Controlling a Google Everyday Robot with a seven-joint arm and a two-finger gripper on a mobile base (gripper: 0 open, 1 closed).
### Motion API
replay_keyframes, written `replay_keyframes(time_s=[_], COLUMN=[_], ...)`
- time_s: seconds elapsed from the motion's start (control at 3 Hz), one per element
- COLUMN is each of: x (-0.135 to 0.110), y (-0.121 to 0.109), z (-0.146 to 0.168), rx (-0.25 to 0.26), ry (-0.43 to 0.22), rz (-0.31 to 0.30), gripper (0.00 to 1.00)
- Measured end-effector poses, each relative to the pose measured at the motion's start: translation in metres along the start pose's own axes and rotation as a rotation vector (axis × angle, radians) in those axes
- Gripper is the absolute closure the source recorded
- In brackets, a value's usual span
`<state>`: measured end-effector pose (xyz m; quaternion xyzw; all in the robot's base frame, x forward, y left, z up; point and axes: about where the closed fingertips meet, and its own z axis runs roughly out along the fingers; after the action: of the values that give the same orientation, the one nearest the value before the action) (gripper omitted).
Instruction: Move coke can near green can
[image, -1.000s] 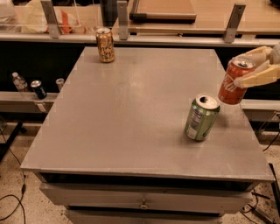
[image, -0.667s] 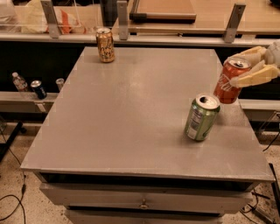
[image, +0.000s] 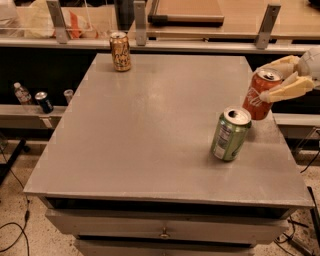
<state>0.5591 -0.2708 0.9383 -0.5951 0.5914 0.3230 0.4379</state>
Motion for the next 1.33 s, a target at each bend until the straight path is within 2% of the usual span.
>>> replay_keyframes(time_s=[0.33,0.67,1.33], x=[0.0,0.002,0.002], y=[-0.007,-0.003,0.013], z=[-0.002,-0.008,-0.017], rx=[0.021,0.026,0.022], ry=[0.027,0.055,0.055], rz=[-0.009,-0.011,-0.009], gripper=[1.0,1.0,1.0])
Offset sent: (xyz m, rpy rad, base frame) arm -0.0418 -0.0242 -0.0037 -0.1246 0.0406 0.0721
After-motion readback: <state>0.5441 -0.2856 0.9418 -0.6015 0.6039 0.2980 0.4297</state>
